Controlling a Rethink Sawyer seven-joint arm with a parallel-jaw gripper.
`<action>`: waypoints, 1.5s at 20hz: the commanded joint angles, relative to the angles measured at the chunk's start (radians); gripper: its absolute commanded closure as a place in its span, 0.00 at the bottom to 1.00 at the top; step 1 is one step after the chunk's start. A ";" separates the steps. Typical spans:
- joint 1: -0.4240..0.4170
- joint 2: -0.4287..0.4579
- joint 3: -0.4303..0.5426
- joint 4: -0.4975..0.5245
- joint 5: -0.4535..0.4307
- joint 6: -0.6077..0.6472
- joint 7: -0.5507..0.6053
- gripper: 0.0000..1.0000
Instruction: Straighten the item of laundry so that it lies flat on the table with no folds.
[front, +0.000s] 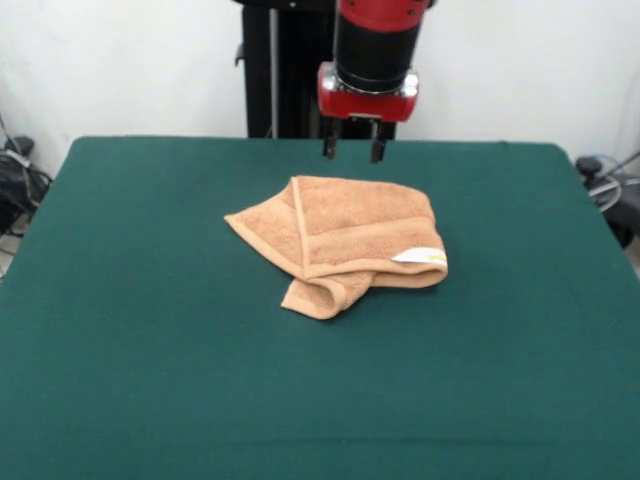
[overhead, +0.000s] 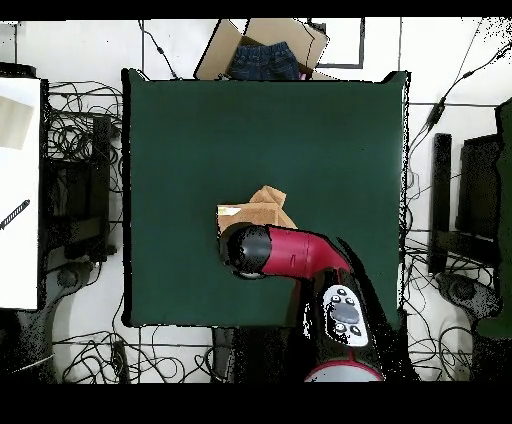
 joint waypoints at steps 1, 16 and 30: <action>0.052 0.013 -0.049 -0.015 0.082 0.014 0.309 0.00; 0.022 -0.014 0.008 -0.085 0.044 -0.046 0.113 0.00; -0.040 0.133 0.080 -0.275 0.027 0.010 0.045 0.00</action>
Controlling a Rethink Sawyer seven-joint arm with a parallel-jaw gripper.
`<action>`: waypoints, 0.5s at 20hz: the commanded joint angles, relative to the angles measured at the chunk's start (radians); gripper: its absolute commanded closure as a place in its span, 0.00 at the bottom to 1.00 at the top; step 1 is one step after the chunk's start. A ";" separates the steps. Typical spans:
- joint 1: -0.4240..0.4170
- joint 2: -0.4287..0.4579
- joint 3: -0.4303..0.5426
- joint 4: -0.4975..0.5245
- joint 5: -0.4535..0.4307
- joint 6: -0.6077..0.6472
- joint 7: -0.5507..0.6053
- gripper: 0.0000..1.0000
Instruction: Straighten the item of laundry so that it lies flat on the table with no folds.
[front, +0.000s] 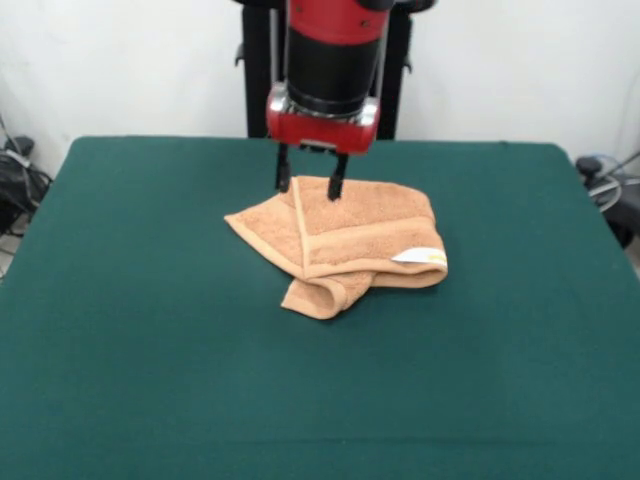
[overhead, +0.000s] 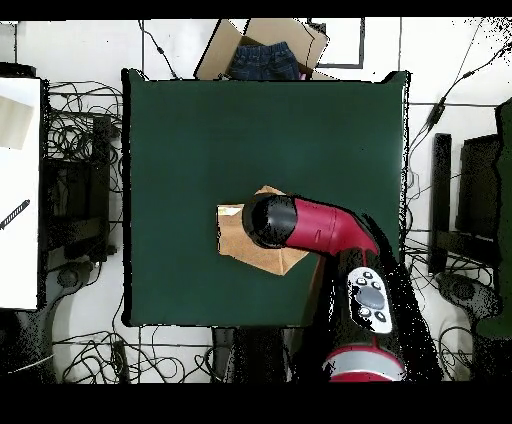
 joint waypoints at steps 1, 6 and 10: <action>-0.008 0.067 0.120 -0.074 -0.008 -0.002 0.047 0.00; 0.023 0.051 0.106 -0.036 -0.035 -0.050 0.064 0.00; 0.057 0.043 0.086 -0.031 -0.040 -0.050 0.086 0.00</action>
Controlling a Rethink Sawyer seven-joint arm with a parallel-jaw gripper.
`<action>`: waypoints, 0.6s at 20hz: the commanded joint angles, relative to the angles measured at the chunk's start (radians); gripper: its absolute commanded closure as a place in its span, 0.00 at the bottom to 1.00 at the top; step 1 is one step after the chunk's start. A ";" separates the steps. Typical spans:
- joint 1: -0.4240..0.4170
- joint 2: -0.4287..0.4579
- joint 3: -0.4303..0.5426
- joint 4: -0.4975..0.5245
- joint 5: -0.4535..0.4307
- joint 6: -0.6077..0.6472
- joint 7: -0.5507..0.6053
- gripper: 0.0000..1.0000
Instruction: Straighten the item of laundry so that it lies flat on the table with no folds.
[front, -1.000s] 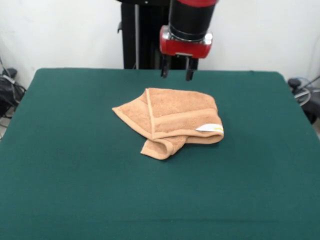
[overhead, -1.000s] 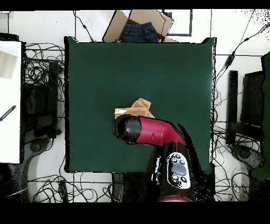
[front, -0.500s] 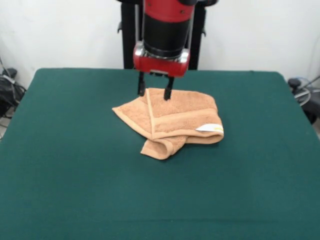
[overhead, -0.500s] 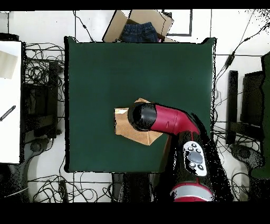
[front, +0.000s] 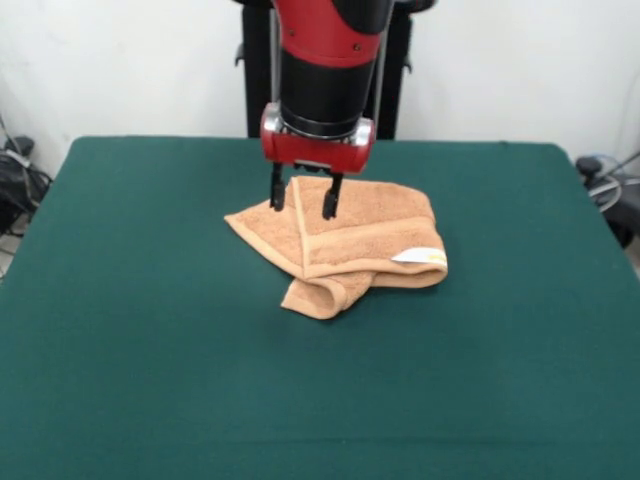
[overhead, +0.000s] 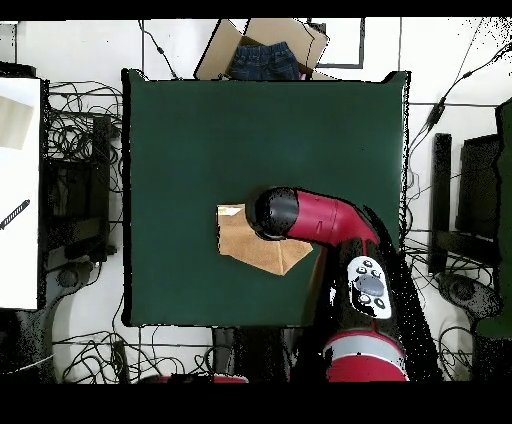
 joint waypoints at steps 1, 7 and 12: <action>0.055 -0.001 0.083 0.021 -0.039 -0.047 0.086 0.00; 0.049 -0.032 0.093 0.067 -0.040 -0.068 0.071 0.00; 0.019 0.020 0.117 0.047 -0.057 -0.109 0.036 0.00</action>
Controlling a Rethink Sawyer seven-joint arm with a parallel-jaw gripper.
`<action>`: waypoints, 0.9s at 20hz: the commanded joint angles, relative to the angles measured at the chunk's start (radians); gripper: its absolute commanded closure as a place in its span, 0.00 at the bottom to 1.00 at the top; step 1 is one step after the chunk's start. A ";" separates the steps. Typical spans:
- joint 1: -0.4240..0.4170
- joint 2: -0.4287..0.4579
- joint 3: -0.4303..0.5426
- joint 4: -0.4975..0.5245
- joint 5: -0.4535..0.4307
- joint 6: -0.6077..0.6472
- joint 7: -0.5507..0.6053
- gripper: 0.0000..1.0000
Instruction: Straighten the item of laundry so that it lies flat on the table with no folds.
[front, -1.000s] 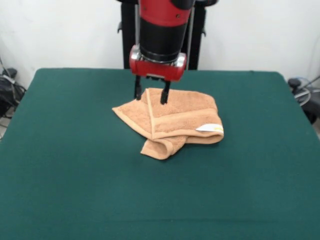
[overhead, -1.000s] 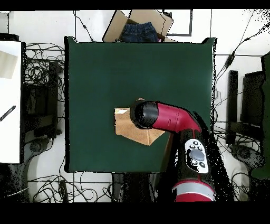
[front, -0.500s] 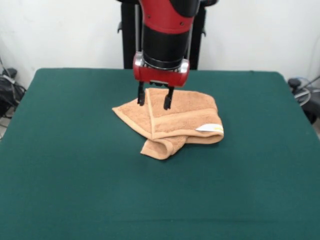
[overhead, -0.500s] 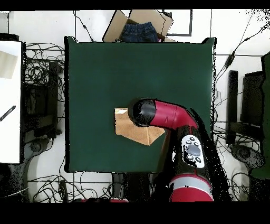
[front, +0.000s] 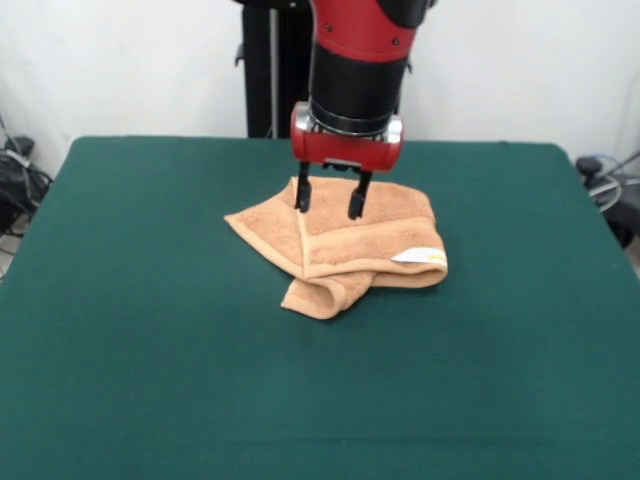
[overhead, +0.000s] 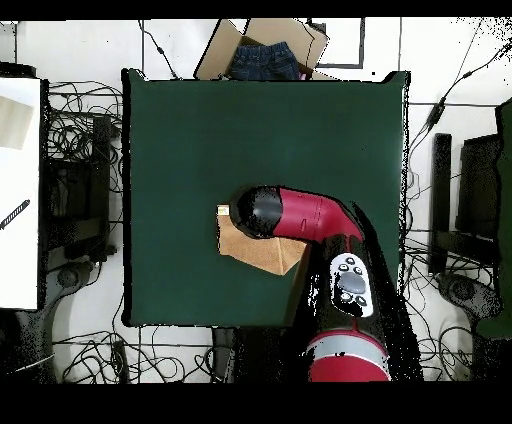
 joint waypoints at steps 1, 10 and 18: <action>-0.028 0.044 0.121 0.042 -0.063 -0.102 0.023 0.00; -0.093 0.159 0.206 -0.013 -0.159 -0.026 -0.116 0.00; -0.099 0.209 0.248 -0.080 -0.209 0.062 -0.120 0.00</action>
